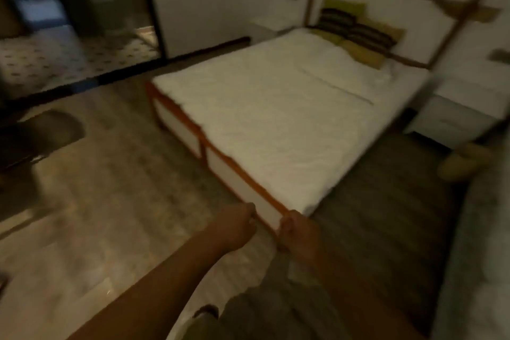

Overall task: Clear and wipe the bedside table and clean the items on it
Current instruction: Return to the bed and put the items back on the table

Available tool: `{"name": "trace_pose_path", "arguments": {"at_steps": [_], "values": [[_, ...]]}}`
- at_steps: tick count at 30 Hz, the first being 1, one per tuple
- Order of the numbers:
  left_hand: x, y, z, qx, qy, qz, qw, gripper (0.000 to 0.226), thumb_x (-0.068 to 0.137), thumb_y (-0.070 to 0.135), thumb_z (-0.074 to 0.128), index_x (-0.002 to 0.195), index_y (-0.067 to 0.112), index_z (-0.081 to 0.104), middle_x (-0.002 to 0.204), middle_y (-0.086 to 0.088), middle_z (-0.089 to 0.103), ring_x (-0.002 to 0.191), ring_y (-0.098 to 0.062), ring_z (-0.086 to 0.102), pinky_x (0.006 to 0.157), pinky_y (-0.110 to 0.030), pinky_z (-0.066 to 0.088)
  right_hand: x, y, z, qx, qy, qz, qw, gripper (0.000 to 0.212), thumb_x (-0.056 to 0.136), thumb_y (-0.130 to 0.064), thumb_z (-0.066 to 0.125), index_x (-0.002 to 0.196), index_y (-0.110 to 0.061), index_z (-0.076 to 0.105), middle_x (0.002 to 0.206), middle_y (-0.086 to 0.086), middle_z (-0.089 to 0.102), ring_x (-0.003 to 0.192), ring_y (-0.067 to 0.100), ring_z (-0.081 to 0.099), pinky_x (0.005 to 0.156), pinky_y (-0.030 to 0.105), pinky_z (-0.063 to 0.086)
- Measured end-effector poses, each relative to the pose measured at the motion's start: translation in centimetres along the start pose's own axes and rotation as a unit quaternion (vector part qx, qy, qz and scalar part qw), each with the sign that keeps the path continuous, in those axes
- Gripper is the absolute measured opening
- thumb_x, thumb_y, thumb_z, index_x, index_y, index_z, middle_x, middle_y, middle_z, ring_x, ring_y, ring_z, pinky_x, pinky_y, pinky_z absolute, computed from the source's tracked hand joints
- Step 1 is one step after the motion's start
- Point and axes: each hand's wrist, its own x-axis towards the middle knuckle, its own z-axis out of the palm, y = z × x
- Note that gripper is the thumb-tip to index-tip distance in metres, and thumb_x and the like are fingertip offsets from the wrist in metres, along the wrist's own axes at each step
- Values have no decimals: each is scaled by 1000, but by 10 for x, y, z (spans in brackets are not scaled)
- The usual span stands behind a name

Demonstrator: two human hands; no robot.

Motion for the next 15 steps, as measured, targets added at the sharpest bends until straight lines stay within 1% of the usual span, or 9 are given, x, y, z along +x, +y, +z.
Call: {"name": "trace_pose_path", "arguments": {"at_steps": [1, 3, 5, 7, 9, 11, 12, 14, 15], "values": [[24, 24, 7, 10, -6, 35, 999, 33, 91, 27, 54, 121, 16, 57, 123, -9, 61, 113, -24, 56, 88, -27, 42, 0, 18, -26, 20, 27, 25, 999, 18, 88, -28, 62, 101, -16, 63, 98, 4, 66, 93, 21, 62, 78, 25, 45], [67, 70, 21, 33, -49, 93, 994, 32, 89, 28, 59, 118, 15, 57, 120, -8, 61, 111, -23, 56, 88, -28, 43, 4, 53, -73, 19, 53, 65, 996, 19, 89, -33, 60, 102, -20, 61, 96, 0, 65, 93, 20, 62, 73, 25, 45], [108, 111, 36, 60, -95, 137, 984, 36, 87, 29, 64, 119, 15, 56, 116, -7, 62, 109, -21, 56, 88, -30, 45, 12, 90, -114, -17, 68, 94, 993, 25, 91, -38, 56, 111, -23, 60, 107, 0, 64, 101, 20, 60, 79, 25, 40], [151, 152, 53, 71, -128, 177, 973, 31, 91, 30, 59, 118, 17, 55, 114, -6, 64, 103, -17, 57, 83, -27, 42, 26, 125, -152, -56, 84, 130, 986, 32, 92, -40, 54, 117, -20, 59, 118, 4, 61, 109, 21, 56, 87, 26, 37], [196, 190, 69, 61, -150, 210, 964, 24, 94, 32, 53, 113, 18, 57, 111, -3, 64, 92, -10, 53, 77, -23, 37, 45, 154, -186, -20, 108, 173, 979, 33, 88, -35, 59, 117, -19, 59, 119, 5, 61, 109, 21, 57, 92, 28, 42], [245, 226, 82, 69, -158, 226, 959, 21, 93, 33, 53, 108, 19, 58, 110, -1, 62, 86, -8, 49, 74, -22, 38, 71, 179, -219, -27, 120, 188, 974, 31, 85, -31, 60, 113, -18, 60, 116, 6, 63, 104, 21, 59, 94, 36, 49], [275, 246, 88, 71, -166, 232, 956, 19, 92, 33, 53, 106, 20, 58, 109, 0, 62, 84, -7, 49, 73, -21, 40, 88, 196, -238, -35, 122, 189, 974, 32, 86, -31, 59, 115, -18, 60, 117, 6, 63, 106, 21, 60, 95, 39, 50], [326, 275, 99, 69, -173, 253, 949, 15, 93, 34, 54, 102, 23, 57, 101, 5, 59, 81, -4, 48, 71, -15, 39, 118, 218, -271, -51, 122, 208, 969, 37, 90, -32, 56, 123, -19, 58, 124, 6, 60, 114, 23, 57, 98, 38, 47], [352, 289, 104, 57, -175, 265, 947, 12, 94, 34, 55, 101, 24, 57, 97, 8, 56, 79, -2, 47, 70, -12, 37, 133, 231, -286, -53, 131, 214, 967, 37, 90, -30, 56, 125, -17, 57, 124, 6, 60, 114, 24, 57, 96, 35, 47]]}}
